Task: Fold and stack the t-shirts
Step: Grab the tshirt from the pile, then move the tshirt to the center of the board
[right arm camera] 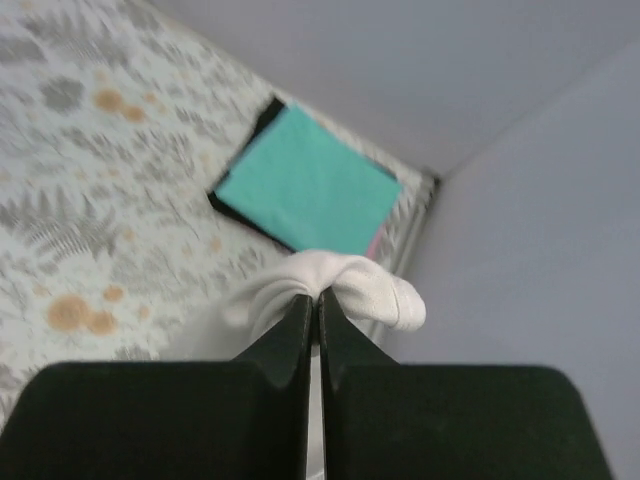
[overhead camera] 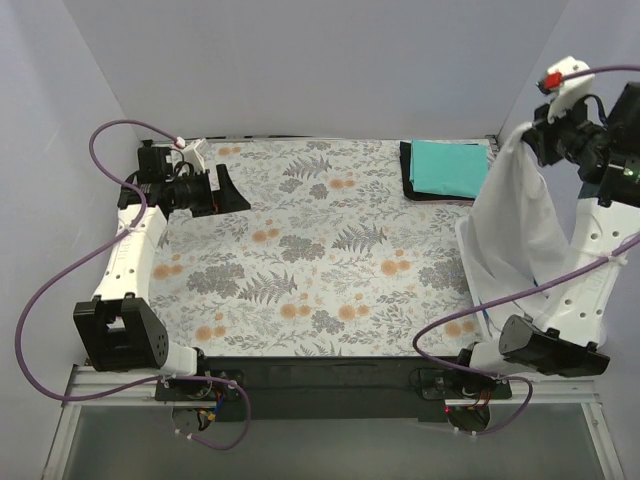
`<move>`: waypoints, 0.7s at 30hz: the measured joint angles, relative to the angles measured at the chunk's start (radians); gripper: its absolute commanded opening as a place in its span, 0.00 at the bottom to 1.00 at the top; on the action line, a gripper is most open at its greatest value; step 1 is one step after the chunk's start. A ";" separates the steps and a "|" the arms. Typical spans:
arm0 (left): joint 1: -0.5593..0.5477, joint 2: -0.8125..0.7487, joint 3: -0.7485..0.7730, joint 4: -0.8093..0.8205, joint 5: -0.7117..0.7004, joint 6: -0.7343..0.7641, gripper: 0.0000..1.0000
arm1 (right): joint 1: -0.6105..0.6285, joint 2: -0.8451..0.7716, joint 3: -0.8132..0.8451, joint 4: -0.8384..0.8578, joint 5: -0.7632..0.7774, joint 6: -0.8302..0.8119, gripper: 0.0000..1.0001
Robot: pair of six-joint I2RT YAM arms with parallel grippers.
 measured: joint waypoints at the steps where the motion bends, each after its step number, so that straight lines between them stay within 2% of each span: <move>1: 0.000 0.002 0.011 0.000 0.000 -0.013 0.87 | 0.058 0.020 0.071 0.005 -0.008 0.034 0.01; 5: 0.009 0.019 0.042 0.008 -0.004 -0.052 0.87 | 0.283 0.138 0.323 0.048 -0.030 0.171 0.01; 7: 0.022 0.020 0.042 0.006 -0.008 -0.068 0.87 | 0.357 0.177 0.388 0.110 -0.040 0.245 0.01; 14: 0.093 0.015 0.042 0.015 -0.027 -0.108 0.87 | 0.578 0.164 0.341 0.553 -0.058 0.554 0.01; 21: 0.115 -0.027 0.042 0.045 -0.046 -0.135 0.87 | 0.691 0.191 0.411 0.957 0.006 0.744 0.01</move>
